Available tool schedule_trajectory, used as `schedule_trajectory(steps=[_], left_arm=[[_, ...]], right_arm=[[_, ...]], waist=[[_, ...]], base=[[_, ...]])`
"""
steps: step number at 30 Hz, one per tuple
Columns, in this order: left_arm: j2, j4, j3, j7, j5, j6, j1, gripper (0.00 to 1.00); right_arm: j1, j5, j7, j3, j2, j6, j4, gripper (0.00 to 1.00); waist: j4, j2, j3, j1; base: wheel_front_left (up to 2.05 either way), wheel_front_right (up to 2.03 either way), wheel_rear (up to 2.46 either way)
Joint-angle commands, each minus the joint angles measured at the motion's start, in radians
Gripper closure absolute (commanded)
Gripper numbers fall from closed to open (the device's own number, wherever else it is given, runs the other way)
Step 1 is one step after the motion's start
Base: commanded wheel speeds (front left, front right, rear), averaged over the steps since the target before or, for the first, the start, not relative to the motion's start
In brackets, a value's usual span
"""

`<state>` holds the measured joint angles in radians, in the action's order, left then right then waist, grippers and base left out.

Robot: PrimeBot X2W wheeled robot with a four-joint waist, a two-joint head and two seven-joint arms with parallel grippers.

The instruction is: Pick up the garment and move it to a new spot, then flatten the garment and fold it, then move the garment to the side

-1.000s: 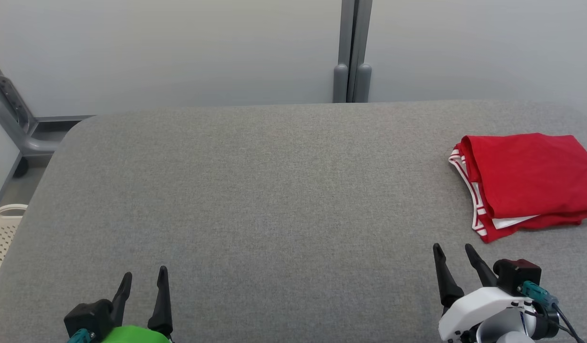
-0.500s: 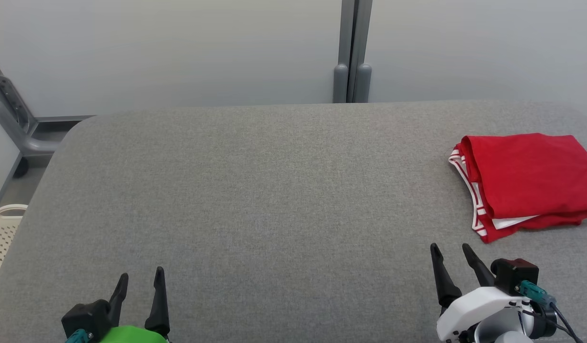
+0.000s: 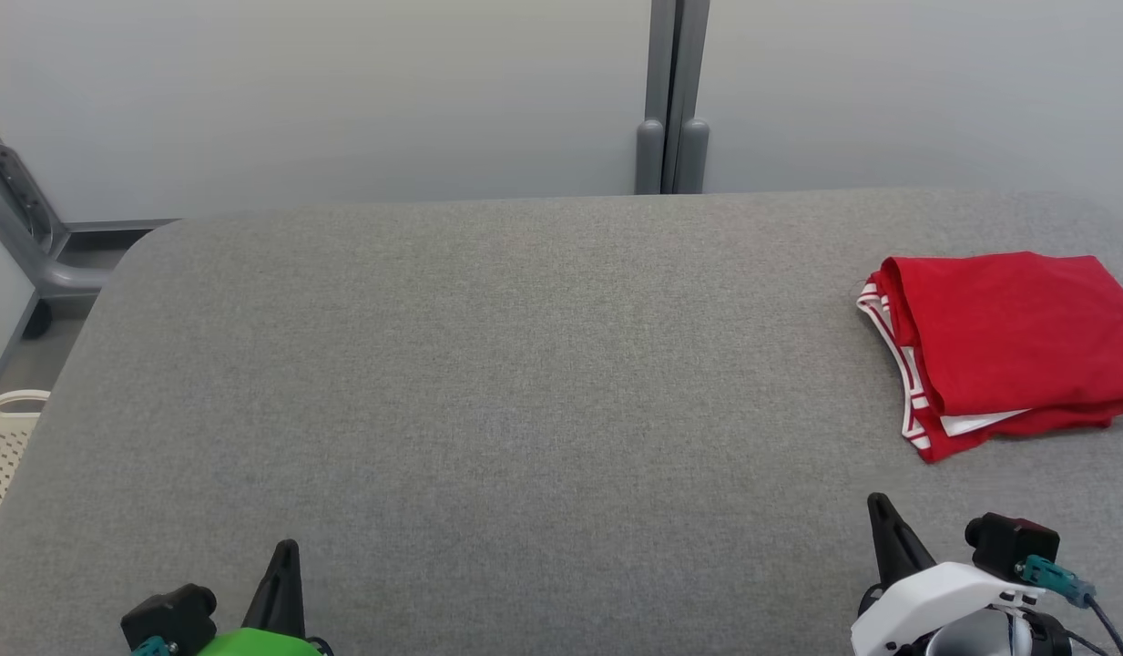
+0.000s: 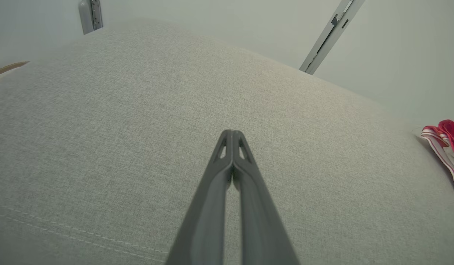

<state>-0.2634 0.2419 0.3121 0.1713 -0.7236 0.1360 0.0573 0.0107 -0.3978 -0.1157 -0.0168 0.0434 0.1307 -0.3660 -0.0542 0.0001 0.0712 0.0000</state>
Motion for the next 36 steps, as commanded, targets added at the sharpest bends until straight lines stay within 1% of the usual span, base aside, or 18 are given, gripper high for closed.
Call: schedule_trajectory(steps=[1,19,36], left_arm=[[-0.002,-0.008,-0.017,-0.004,-0.026,-0.009,-0.037,1.00],[0.049,0.027,-0.082,-0.065,-0.237,-0.072,-0.103,1.00],[0.089,0.047,-0.134,-0.112,-0.402,-0.120,-0.150,1.00]], right_arm=[[0.022,-0.034,0.004,0.009,0.003,0.000,0.023,1.00],[0.020,-0.320,0.059,0.066,0.004,0.000,0.070,1.00],[0.024,-0.540,0.106,0.114,0.006,0.000,0.101,1.00]], waist=[[0.000,-0.0001,-0.001,0.0000],[0.009,-0.0001,-0.012,0.0000],[0.017,-0.0001,-0.023,0.0000]], base=[[0.00,0.00,0.00],[0.00,0.00,0.00],[0.00,0.00,0.00]])
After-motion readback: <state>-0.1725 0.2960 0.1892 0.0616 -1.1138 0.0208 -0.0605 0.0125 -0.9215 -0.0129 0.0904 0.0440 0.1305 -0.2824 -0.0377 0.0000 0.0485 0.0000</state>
